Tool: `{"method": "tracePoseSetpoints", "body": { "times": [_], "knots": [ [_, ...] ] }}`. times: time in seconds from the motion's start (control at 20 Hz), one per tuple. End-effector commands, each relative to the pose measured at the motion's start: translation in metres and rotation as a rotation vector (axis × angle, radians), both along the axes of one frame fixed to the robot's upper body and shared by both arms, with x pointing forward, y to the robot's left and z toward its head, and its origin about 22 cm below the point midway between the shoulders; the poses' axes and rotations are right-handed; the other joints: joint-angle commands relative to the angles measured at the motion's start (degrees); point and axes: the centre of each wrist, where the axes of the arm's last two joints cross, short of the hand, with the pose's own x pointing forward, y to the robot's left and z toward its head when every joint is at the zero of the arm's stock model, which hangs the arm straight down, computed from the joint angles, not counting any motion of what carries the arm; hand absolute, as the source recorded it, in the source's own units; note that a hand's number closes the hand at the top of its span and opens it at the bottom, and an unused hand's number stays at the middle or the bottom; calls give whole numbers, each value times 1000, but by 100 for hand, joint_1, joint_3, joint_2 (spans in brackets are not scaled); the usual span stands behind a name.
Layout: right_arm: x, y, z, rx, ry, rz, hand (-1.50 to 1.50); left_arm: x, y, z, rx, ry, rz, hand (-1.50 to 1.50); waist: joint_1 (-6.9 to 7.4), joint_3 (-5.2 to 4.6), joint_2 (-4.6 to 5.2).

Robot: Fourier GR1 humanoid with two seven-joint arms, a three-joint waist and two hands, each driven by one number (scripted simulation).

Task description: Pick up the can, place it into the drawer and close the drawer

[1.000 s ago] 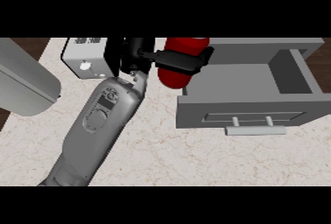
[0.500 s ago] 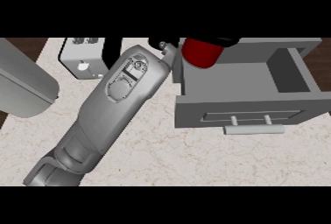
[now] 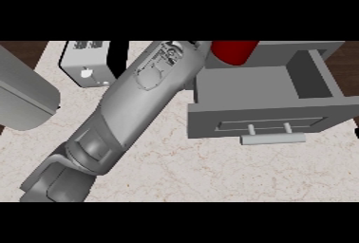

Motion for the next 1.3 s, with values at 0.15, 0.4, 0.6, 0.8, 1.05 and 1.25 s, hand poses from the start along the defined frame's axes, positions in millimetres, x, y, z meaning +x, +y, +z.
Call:
{"method": "tracePoseSetpoints", "body": {
  "times": [0.15, 0.4, 0.6, 0.8, 1.05, 1.25],
  "knots": [
    [0, 3, -2, 25, -20, 15, -150, 12, -8, -1, 45, -2, 54, 150, -149, 5, 37],
    [3, 9, -3, -5, 7, 27, -150, 11, -7, -26, 68, 19, 38, 150, -156, 3, 31],
    [13, 9, -4, 2, -25, 26, -150, 15, -5, -37, 93, 10, 71, 150, -305, 9, 74],
    [21, 8, 1, -15, -7, 29, -150, 17, 1, -52, 93, -14, 88, 150, -277, 5, 85],
    [24, 9, -2, -19, -29, 44, -150, 18, -6, -42, 169, -15, 104, 150, -342, 11, 98],
    [33, 8, 4, -4, -18, 44, -150, 22, 6, -67, 184, -43, 100, 150, -347, 6, 133]
  ]
}}
